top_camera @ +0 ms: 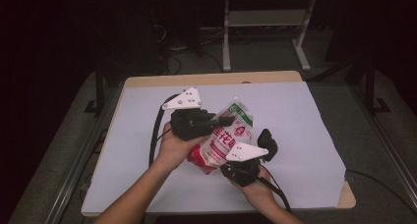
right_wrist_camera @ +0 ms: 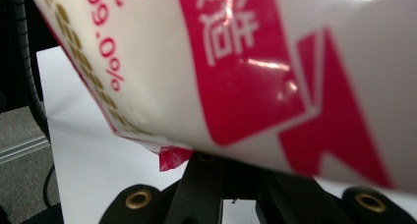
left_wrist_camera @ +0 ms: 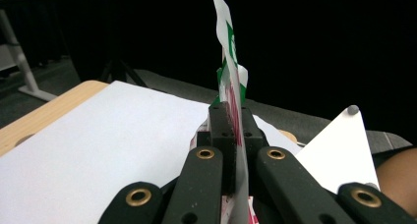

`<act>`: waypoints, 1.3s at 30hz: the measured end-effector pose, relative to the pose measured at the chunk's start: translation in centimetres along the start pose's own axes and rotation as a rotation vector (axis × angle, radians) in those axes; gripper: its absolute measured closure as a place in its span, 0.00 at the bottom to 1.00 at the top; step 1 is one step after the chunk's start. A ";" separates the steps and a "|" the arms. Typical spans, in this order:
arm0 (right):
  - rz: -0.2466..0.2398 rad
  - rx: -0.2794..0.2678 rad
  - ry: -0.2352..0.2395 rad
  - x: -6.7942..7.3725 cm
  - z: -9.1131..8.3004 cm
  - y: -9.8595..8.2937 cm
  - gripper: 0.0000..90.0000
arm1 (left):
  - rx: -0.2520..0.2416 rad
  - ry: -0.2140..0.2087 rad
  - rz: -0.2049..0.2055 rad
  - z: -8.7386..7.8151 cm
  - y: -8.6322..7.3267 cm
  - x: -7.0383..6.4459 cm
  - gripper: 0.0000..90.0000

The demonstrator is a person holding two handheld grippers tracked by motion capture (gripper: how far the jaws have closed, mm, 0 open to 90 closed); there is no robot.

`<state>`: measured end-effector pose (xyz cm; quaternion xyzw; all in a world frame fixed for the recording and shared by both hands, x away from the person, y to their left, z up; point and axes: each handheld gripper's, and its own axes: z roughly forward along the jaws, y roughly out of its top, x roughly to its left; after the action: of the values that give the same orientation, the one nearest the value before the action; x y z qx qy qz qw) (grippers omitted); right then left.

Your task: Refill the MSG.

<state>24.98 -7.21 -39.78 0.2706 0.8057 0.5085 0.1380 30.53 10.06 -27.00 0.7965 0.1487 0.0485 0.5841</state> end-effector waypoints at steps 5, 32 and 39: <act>-0.011 0.003 0.001 0.2 -0.3 -0.1 1.00 | 0.021 -0.016 0.017 0.4 0.3 -0.3 1.00; -0.028 0.010 -0.039 1.4 -0.3 -0.2 1.00 | 0.093 -0.064 -0.008 2.4 1.0 0.9 1.00; -0.030 0.007 -0.040 1.9 0.2 0.0 1.00 | 0.102 -0.056 -0.016 2.4 1.0 1.0 1.00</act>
<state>23.50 -5.95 -39.80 0.2690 0.8085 0.4981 0.1609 32.23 7.89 -26.86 0.8249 0.1409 0.0138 0.5472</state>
